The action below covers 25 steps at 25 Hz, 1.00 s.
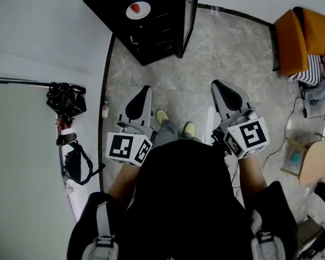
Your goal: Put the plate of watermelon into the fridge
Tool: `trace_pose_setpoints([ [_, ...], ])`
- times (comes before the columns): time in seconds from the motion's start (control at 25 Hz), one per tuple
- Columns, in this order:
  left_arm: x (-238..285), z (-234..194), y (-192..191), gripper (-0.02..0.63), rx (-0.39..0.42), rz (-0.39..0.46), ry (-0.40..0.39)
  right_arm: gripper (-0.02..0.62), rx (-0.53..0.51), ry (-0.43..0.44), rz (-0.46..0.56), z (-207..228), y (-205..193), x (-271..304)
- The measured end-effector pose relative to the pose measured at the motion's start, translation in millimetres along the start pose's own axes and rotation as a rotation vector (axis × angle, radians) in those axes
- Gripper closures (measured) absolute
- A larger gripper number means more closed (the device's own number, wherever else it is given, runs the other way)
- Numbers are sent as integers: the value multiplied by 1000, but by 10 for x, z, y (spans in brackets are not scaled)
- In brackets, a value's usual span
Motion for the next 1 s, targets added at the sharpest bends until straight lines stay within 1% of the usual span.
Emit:
trace_pose_setpoints([
  [0.2, -68, 298, -145, 594, 21, 4, -26, 577, -13, -6, 22, 15, -151, -328],
  [0.36, -103, 488, -280, 594, 37, 6, -46, 578, 5, -31, 5, 34, -310, -578],
  [0.52, -138, 653, -332, 594, 50, 4, -61, 580, 14, -52, 2, 61, -349, -781],
  [0.68, -145, 703, -311, 594, 55, 11, -70, 580, 26, -58, 13, 101, -362, -838],
  [1.0, -205, 692, -268, 594, 58, 40, -35, 580, 20, -38, 27, 157, -334, -809],
])
Point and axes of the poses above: the fingertips, and each gripper's own axes: x forward along the fingers, z to its right, y out of its top, the point moved 10 cm from there along -x, backward along the fingers, and after that the axes turned 15 degrees about -x, right-handed, at the moved point
